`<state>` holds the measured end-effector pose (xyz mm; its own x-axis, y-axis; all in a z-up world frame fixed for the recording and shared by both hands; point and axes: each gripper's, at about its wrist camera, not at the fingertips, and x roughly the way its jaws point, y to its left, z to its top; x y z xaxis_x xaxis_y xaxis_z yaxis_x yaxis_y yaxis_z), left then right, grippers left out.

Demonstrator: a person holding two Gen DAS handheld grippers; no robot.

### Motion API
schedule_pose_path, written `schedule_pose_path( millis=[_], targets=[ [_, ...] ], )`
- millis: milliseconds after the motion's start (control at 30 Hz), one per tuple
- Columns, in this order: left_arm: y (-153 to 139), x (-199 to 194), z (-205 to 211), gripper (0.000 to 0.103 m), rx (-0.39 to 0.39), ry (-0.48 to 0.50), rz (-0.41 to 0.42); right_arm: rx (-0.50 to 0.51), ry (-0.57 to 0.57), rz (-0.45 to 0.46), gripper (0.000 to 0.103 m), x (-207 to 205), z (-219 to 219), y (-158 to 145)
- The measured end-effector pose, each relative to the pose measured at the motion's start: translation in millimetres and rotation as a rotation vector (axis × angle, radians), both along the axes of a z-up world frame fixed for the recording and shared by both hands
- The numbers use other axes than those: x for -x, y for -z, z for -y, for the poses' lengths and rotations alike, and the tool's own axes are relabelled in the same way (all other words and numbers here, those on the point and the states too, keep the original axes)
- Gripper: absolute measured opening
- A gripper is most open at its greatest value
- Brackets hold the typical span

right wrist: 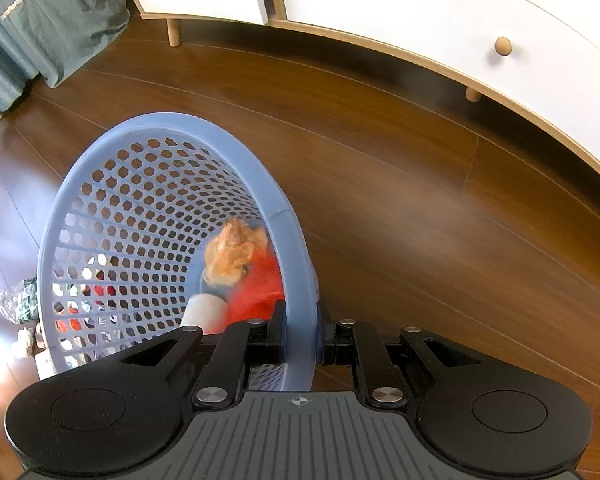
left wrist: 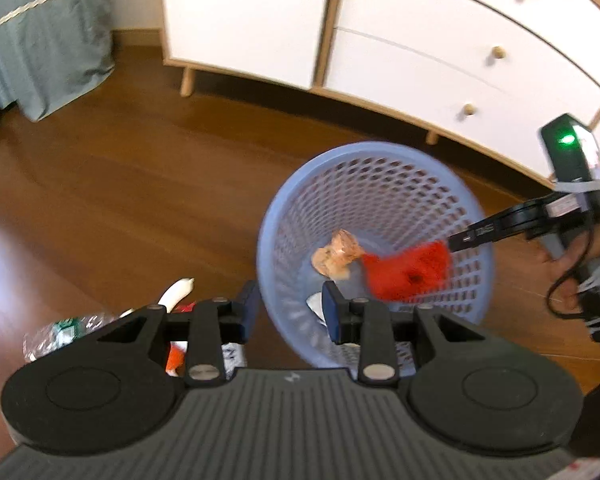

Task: Collect trash

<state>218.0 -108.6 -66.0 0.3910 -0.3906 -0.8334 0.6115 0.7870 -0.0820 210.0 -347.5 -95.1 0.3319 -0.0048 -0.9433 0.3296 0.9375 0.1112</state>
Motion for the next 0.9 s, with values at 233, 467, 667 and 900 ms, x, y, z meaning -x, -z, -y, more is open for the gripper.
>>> schedule_pose_path(
  millis=[233,467,667,900],
  targets=[
    [13,-9,-24,0.029,-0.046,-0.072,-0.029,0.009,0.014,-0.009,0.01,3,4,2],
    [24,-15,-44,0.031,-0.078,-0.112,-0.026,0.038,0.029,-0.013,0.01,8,4,0],
    [38,-25,-64,0.04,-0.108,-0.154,-0.016,0.068,0.035,0.0,0.009,10,2,-5],
    [76,-36,-68,0.04,-0.164,-0.149,-0.035,0.079,0.016,0.003,0.009,8,-3,-7]
  ],
)
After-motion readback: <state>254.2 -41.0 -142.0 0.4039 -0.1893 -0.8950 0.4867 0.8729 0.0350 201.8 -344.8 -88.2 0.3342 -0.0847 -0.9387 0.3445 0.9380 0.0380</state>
